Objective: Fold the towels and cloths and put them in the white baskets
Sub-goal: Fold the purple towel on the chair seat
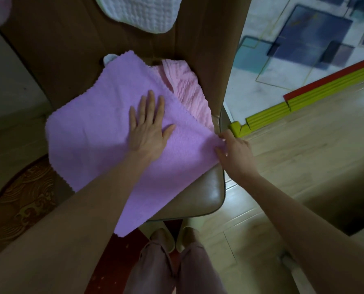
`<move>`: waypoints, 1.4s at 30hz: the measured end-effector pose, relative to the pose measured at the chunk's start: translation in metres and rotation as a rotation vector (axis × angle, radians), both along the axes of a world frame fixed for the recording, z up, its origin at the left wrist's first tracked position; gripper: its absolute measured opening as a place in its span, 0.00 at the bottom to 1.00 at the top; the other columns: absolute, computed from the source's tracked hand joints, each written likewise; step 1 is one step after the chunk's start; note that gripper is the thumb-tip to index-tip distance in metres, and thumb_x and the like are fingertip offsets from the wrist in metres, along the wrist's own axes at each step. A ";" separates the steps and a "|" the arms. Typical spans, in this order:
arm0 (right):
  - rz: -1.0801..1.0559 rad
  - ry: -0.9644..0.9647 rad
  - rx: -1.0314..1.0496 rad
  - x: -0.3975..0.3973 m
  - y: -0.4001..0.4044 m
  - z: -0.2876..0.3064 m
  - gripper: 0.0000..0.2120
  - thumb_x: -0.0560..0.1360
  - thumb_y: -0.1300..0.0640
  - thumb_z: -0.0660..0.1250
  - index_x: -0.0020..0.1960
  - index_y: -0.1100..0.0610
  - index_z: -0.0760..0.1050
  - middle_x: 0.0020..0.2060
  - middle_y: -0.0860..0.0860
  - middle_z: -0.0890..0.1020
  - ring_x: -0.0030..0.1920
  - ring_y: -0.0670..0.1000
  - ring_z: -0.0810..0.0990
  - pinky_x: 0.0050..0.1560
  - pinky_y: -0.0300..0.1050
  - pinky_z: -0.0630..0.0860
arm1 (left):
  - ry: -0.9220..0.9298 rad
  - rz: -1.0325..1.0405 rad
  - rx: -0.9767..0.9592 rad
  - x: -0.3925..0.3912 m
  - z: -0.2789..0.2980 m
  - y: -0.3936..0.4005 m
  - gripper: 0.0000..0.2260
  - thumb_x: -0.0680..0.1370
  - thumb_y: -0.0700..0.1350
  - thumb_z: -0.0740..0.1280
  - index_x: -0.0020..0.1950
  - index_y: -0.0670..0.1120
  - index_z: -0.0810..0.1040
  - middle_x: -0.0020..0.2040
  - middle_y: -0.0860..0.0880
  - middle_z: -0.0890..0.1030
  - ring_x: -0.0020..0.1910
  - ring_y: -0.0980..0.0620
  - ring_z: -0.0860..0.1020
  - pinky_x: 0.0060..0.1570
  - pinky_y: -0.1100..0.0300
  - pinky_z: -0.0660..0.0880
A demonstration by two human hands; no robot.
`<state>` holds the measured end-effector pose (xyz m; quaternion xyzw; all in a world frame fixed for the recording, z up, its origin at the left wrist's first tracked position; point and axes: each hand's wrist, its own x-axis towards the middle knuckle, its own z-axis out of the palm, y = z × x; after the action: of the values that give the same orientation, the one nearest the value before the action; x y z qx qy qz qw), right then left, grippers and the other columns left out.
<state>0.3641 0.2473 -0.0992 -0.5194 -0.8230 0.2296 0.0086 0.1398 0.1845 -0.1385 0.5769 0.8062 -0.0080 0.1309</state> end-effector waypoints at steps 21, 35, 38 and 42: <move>0.429 -0.061 0.265 -0.008 -0.013 -0.050 0.29 0.81 0.44 0.49 0.79 0.54 0.52 0.78 0.59 0.54 0.78 0.59 0.51 0.76 0.56 0.46 | 0.198 0.734 0.091 0.080 -0.016 -0.147 0.28 0.83 0.59 0.47 0.79 0.45 0.57 0.77 0.39 0.58 0.75 0.35 0.57 0.71 0.34 0.51; 0.731 0.109 0.387 -0.066 -0.070 -0.048 0.23 0.80 0.53 0.54 0.72 0.63 0.68 0.72 0.62 0.68 0.73 0.61 0.65 0.74 0.58 0.55 | 0.039 0.935 0.191 0.078 -0.011 -0.208 0.28 0.83 0.57 0.48 0.77 0.40 0.59 0.77 0.40 0.61 0.76 0.38 0.56 0.74 0.38 0.50; 0.876 0.227 0.356 -0.108 -0.084 -0.033 0.24 0.78 0.55 0.54 0.72 0.63 0.67 0.72 0.62 0.67 0.73 0.62 0.65 0.74 0.58 0.55 | -0.034 0.979 0.350 0.040 -0.002 -0.199 0.28 0.81 0.56 0.51 0.75 0.39 0.63 0.74 0.40 0.66 0.75 0.39 0.59 0.74 0.41 0.52; 0.910 0.266 0.265 -0.173 -0.095 -0.029 0.25 0.79 0.55 0.53 0.74 0.64 0.64 0.73 0.62 0.65 0.74 0.62 0.61 0.75 0.56 0.53 | -0.359 1.223 0.589 -0.027 0.003 -0.184 0.25 0.80 0.56 0.58 0.68 0.39 0.71 0.64 0.39 0.75 0.64 0.40 0.72 0.66 0.48 0.67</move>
<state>0.1913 0.1521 -0.1281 -0.0677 -0.9803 0.1679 0.0785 0.1129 0.0003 -0.1356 0.0237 0.9205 0.3814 0.0813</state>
